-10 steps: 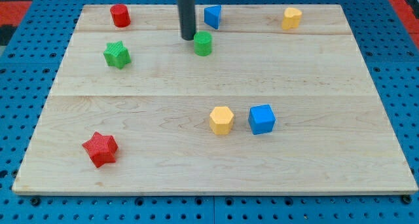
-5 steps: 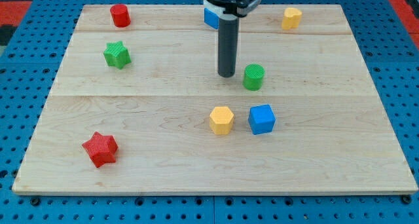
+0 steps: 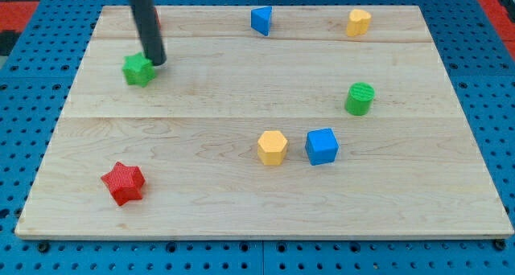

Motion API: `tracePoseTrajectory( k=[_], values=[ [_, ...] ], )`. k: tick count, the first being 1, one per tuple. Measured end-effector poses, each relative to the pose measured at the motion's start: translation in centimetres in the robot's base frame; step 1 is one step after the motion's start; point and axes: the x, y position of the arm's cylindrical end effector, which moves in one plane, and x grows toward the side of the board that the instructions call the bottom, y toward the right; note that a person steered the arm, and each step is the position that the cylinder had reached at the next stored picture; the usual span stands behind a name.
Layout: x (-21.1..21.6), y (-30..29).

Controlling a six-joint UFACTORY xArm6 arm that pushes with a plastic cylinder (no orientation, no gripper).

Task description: Keep green blocks parallel to each other in horizontal line

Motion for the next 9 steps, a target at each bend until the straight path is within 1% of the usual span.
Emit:
tracePoseTrajectory(
  k=[1,3,4,5,6,7,8,9],
  values=[
    [3.1,-1.9],
    [3.2,-2.5],
    [5.3,-2.4],
    [7.3,1.3],
    [10.7,6.9],
    [12.4,14.3],
    [12.4,23.5],
    [15.4,27.6]
  ],
)
